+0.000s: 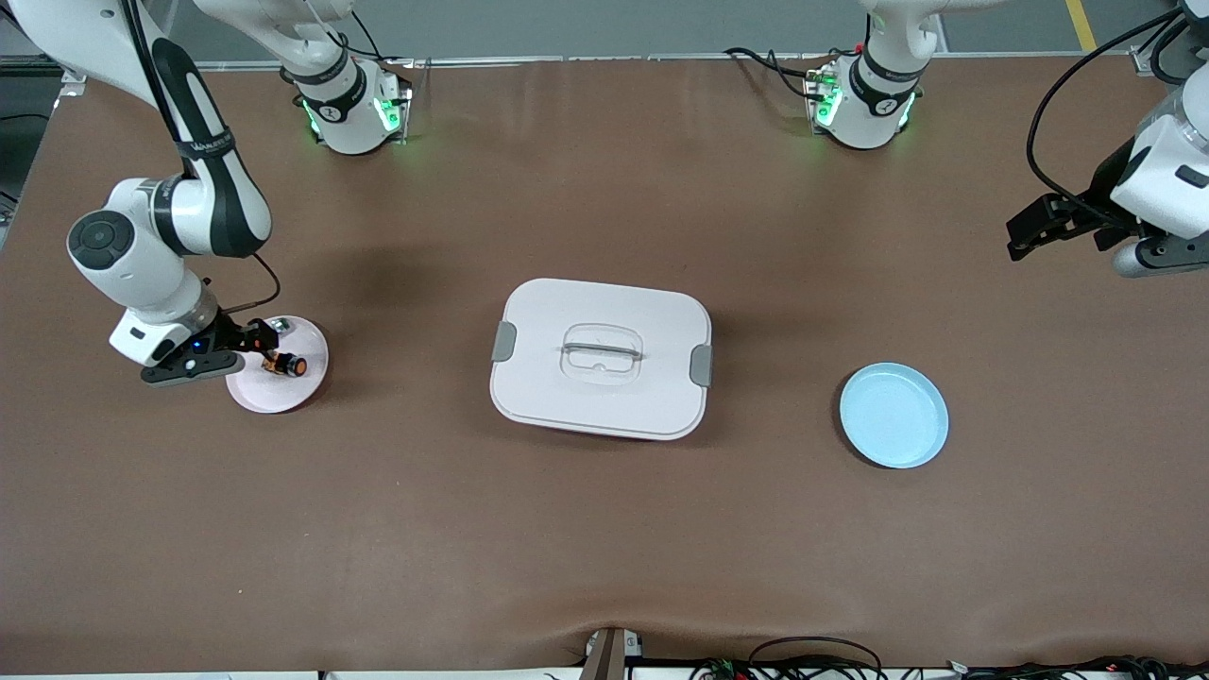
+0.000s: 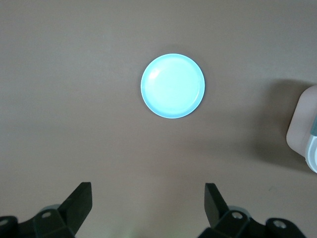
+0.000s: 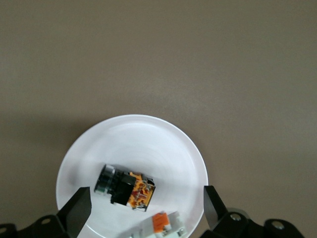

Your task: Transfer orange switch to right arm and place

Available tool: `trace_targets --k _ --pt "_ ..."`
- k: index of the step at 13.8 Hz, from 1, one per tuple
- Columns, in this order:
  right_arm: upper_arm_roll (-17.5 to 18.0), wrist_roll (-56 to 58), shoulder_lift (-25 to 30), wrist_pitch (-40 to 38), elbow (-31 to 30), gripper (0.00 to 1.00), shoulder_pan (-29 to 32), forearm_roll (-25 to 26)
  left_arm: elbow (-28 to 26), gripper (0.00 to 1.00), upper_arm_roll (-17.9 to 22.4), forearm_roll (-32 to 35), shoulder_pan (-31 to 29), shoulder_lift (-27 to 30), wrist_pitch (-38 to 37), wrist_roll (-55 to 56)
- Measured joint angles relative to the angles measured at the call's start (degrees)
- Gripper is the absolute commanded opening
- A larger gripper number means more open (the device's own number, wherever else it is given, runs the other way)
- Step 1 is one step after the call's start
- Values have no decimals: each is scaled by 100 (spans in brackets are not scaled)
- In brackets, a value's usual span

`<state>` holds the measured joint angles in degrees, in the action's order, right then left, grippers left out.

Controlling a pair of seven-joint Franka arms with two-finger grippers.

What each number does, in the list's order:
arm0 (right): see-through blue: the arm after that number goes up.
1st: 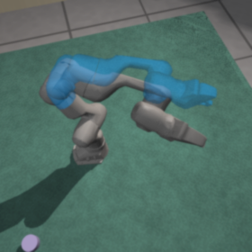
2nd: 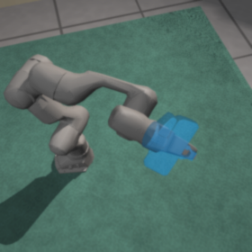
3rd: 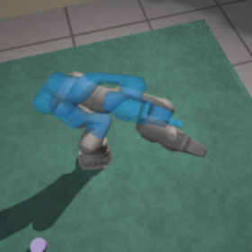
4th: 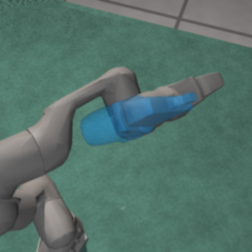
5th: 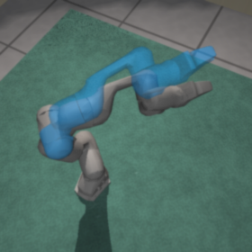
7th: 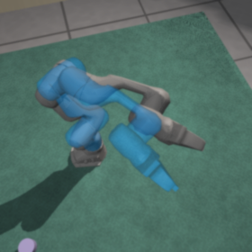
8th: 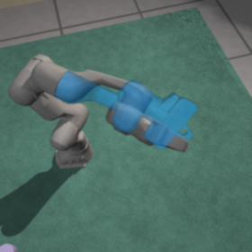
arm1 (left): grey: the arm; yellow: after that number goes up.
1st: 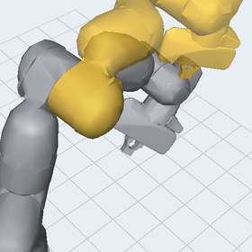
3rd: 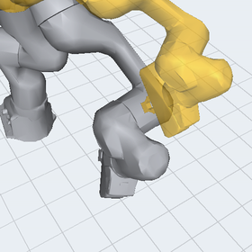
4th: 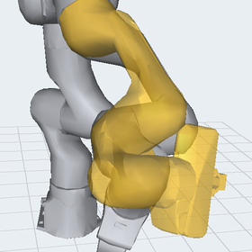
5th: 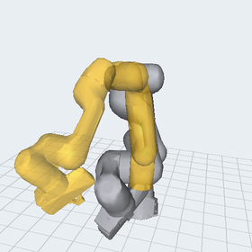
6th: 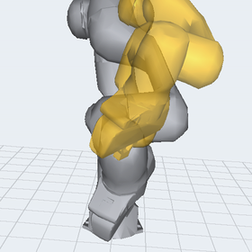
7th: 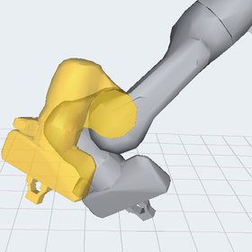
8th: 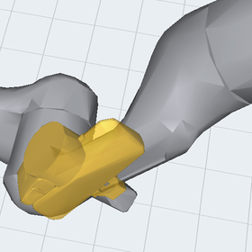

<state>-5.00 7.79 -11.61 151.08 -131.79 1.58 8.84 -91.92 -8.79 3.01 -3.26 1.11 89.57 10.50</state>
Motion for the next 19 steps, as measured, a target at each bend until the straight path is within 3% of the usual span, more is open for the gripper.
trace_targets --k 4,10,14,19 --pt "67 -662 199 -290 77 100 -155 0 0 100 0 0 0 0 0 0" --pt "93 -716 500 -1510 1033 100 -242 -31 1 100 0 0 0 0 0 0" --pt "107 -716 875 -2872 1773 100 -268 -357 3 100 0 0 0 0 0 0" --pt "101 -690 1336 -4191 2411 100 -288 -416 3 100 -1 0 2 0 0 0"
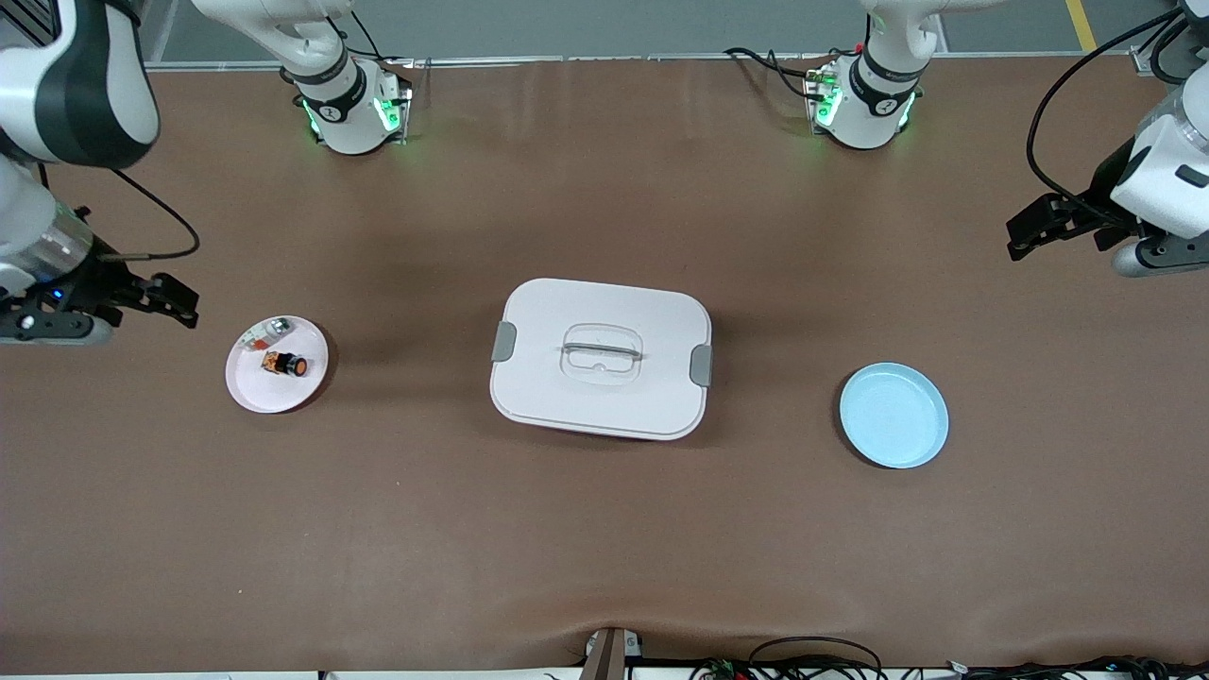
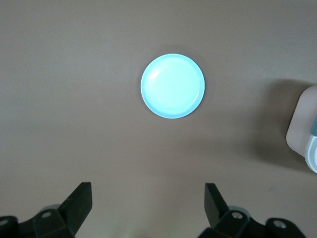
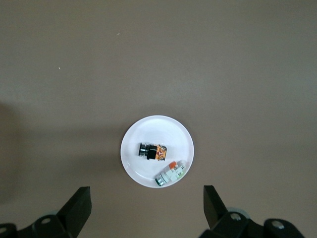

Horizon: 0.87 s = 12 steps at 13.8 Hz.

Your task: Transfer orange switch to right arm and place

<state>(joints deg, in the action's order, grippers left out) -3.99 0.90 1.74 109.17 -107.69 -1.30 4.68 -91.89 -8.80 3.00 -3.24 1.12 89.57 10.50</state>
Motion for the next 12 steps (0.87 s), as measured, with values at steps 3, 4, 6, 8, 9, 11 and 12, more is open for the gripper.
trace_targets --k 3,4,6,8,9,11,12 --pt "-23 12 136 -634 381 100 3 -76 -2 100 0 0 0 0 0 0" --pt "-28 15 147 -897 579 100 4 -168 -2 100 0 0 0 0 0 0" --pt "-30 16 156 -1425 986 100 4 -237 -2 100 0 0 1 0 0 0" --pt "-31 16 166 -1786 1250 100 4 -247 -2 100 0 0 2 0 0 0" --pt "-33 17 186 -1872 1316 100 4 -247 -2 100 -1 0 3 0 0 0" --pt "-34 22 302 -1969 1355 100 4 -248 -2 100 -1 0 5 0 0 0" --pt "-34 26 390 -2059 1355 100 4 -248 -2 100 -2 0 7 0 0 0"
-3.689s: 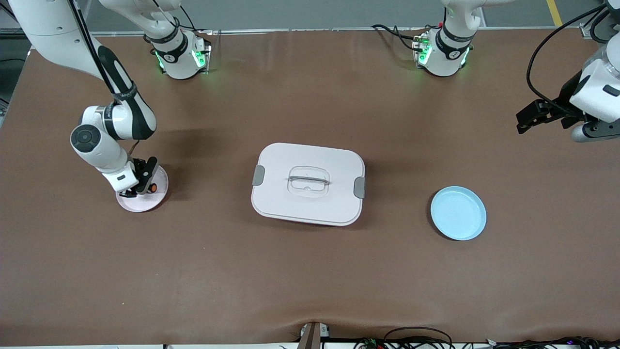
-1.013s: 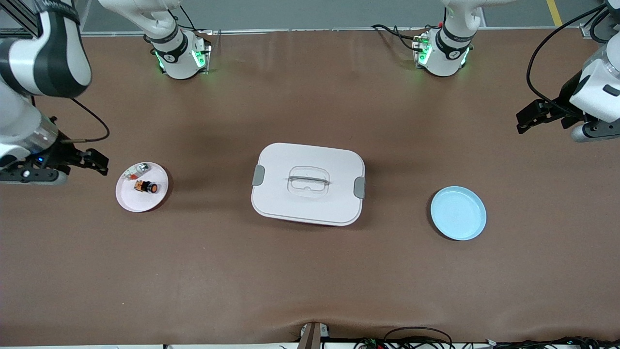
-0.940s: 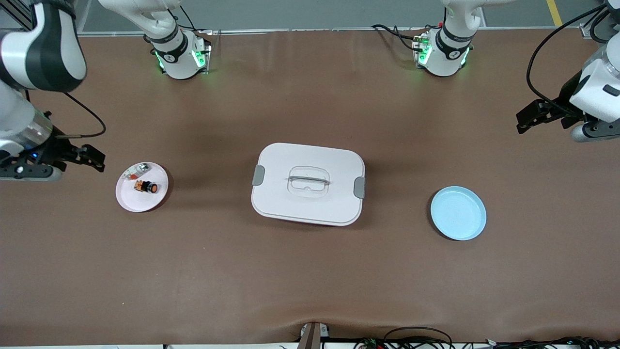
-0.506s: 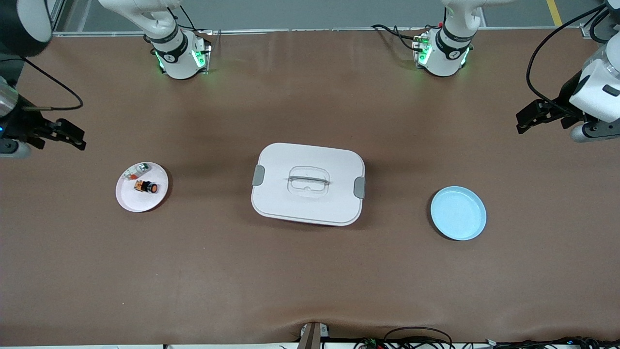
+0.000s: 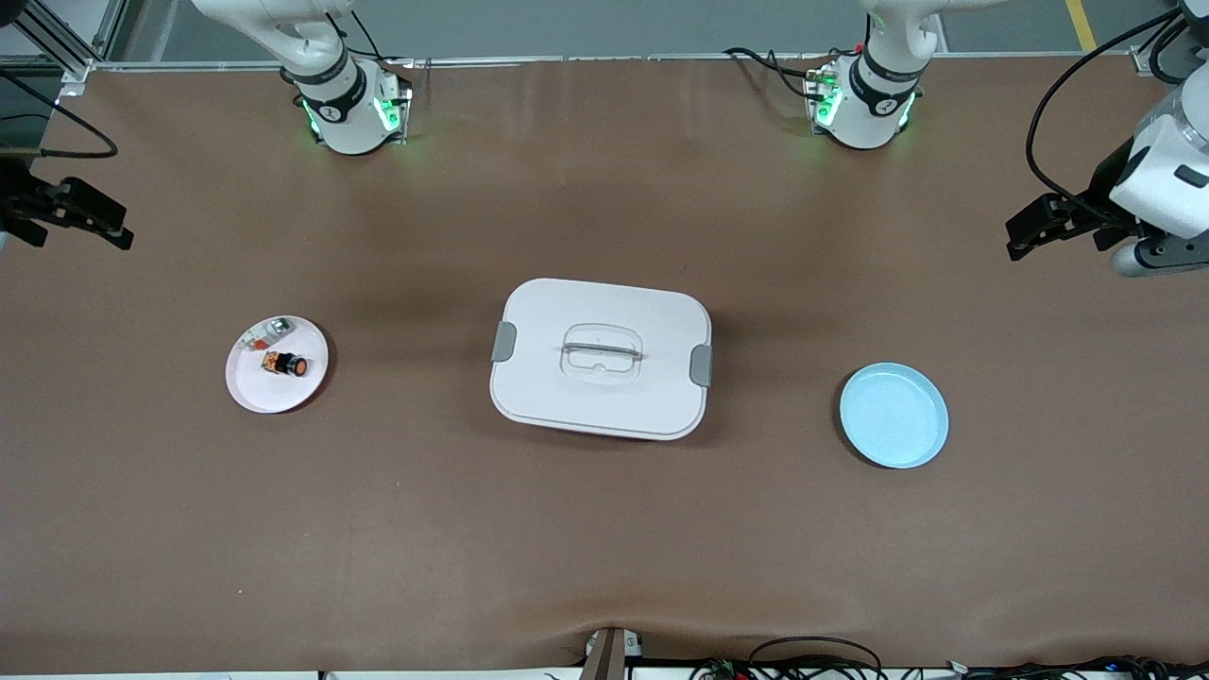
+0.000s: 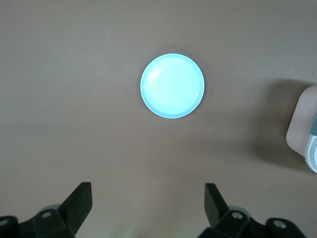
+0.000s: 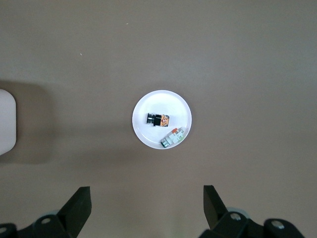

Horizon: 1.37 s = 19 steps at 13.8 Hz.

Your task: Transfer orange switch to right arm and place

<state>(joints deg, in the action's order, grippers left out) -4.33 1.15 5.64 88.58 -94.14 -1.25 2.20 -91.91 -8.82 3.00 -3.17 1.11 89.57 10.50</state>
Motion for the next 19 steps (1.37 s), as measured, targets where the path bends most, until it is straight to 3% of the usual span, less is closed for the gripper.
trace_targets --k 8,19 --pt "-3 3 800 -59 -489 100 0 -9 0 100 -2 0 11 0 0 0" --pt "-4 2 461 -122 -235 100 1 -12 2 100 -2 0 11 0 0 0"
